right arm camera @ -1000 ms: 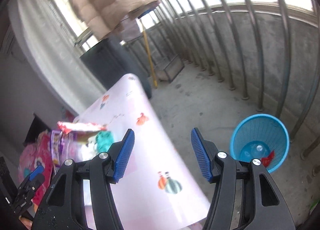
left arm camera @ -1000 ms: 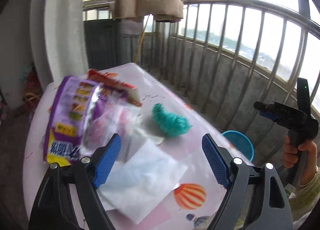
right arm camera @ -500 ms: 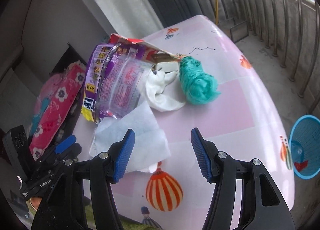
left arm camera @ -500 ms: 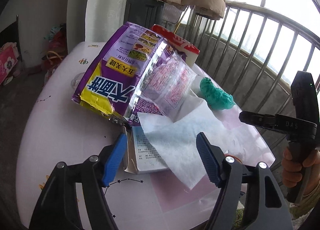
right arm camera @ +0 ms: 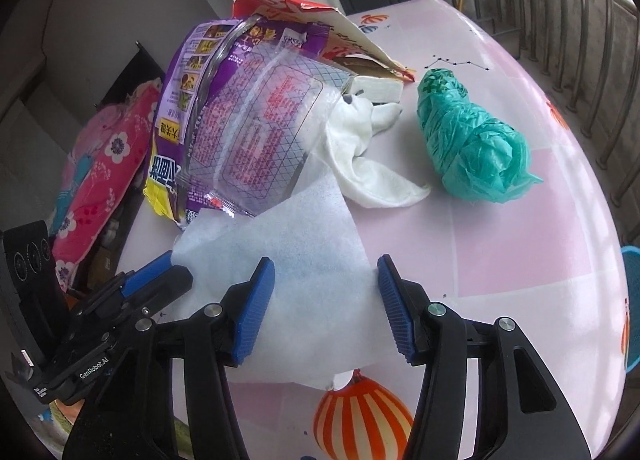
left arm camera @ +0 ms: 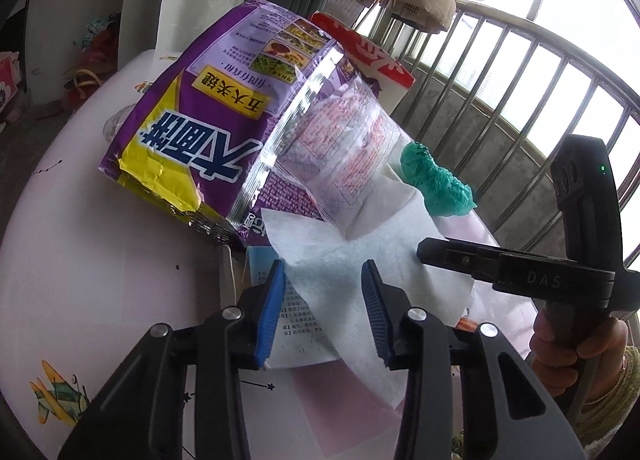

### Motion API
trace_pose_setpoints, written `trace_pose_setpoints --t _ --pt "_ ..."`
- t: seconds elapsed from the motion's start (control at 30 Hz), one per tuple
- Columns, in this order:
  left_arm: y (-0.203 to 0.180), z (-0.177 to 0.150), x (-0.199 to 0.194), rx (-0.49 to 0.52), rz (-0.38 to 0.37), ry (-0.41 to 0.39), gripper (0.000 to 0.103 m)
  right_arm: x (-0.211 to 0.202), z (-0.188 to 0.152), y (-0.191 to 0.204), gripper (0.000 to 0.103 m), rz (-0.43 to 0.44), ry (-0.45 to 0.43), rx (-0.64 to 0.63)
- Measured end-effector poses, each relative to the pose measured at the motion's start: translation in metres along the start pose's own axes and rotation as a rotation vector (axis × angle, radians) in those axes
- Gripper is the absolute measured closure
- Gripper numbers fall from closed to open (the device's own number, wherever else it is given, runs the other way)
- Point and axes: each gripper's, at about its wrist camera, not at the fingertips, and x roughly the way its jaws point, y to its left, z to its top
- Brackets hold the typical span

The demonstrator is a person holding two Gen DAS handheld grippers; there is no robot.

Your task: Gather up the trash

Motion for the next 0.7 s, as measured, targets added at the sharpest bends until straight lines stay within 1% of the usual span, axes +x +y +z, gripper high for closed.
trace_pose_setpoints --t 0.03,0.1,0.13,0.17,0.2,0.33,0.43,0.6,0.7 --pt "0.001 0.0 0.001 -0.002 -0.003 -0.001 0.065 -0.002 0.0 0.002 0.064 -0.011 0.004 -0.004" --pt "0.001 0.0 0.001 -0.004 -0.006 -0.004 0.065 -0.004 -0.001 0.002 0.068 -0.021 -0.002 -0.007" --pt "0.0 0.0 0.001 -0.006 -0.007 -0.005 0.065 -0.006 0.0 0.003 0.072 -0.033 -0.005 -0.012" --pt "0.001 0.0 0.001 -0.004 -0.009 -0.005 0.065 -0.008 0.0 0.004 0.078 -0.049 -0.01 -0.022" --pt "0.0 0.0 0.0 -0.003 -0.007 -0.007 0.065 -0.006 0.003 0.004 0.081 -0.059 -0.015 -0.027" --pt "0.003 0.0 -0.001 -0.01 0.0 -0.013 0.065 -0.013 0.008 0.003 0.102 -0.06 -0.023 -0.021" --pt "0.005 -0.001 -0.001 -0.016 0.003 -0.014 0.065 -0.02 0.009 0.001 0.102 -0.032 -0.043 -0.009" --pt "0.006 -0.003 -0.002 -0.014 0.013 -0.015 0.065 -0.044 0.011 -0.002 0.102 0.021 -0.114 -0.005" --pt "0.005 -0.004 -0.002 -0.012 0.018 -0.016 0.065 -0.06 0.012 -0.01 0.102 0.081 -0.149 0.011"
